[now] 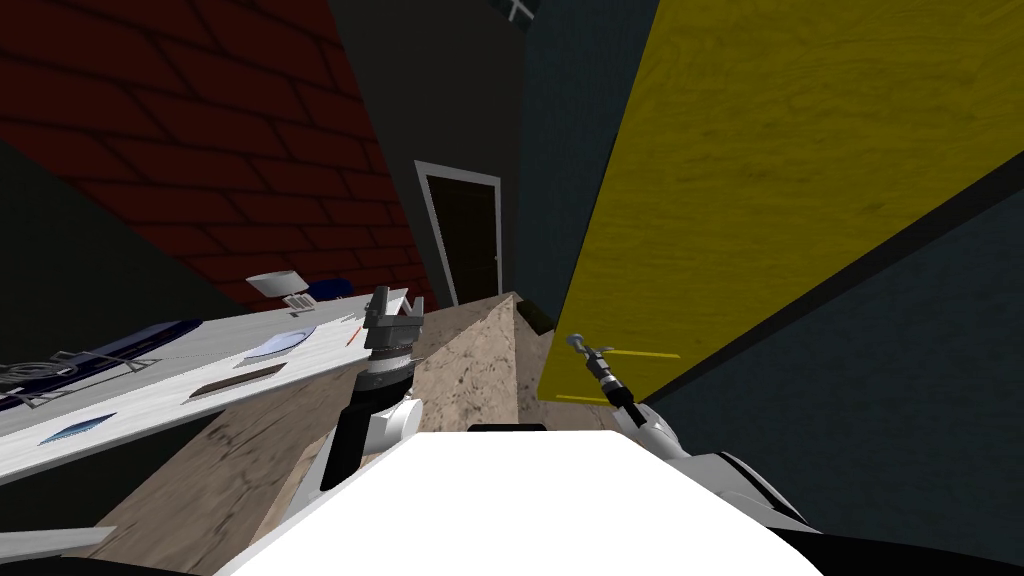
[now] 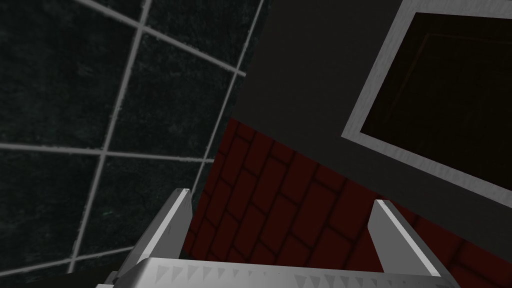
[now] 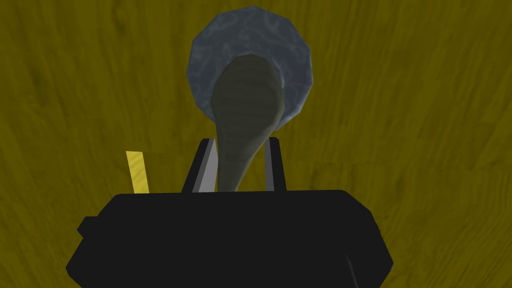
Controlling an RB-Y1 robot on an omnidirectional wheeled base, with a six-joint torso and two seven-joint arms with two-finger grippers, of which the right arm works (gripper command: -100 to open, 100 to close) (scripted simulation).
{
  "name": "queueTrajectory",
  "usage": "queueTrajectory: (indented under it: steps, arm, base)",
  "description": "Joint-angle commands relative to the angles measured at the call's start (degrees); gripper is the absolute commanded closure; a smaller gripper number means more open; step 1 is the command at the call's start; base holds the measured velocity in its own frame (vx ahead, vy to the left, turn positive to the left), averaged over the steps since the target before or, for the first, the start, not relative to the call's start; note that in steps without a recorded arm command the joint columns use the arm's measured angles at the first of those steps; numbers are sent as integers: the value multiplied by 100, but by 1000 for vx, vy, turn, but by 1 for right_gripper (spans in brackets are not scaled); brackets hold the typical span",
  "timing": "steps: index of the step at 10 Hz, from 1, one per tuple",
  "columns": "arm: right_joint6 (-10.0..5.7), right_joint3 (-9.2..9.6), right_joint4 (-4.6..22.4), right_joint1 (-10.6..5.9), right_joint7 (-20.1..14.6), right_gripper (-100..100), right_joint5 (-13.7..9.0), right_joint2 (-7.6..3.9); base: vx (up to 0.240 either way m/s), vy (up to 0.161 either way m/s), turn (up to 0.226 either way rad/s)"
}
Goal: Pull the door open
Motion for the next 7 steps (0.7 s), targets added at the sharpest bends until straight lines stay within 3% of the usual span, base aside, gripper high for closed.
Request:
queueTrajectory:
  steps: [1, 2, 7]
  arm:
    - [-7, -10, 1, -2, 6, 100, -4, -14]
    - [-138, 40, -6, 77, -86, 100, 49, -81]
    - [-138, 40, -6, 77, -86, 100, 49, -81]
  base:
    - [4, 10, 29]
    - [0, 0, 0]
    - [-1, -3, -8]
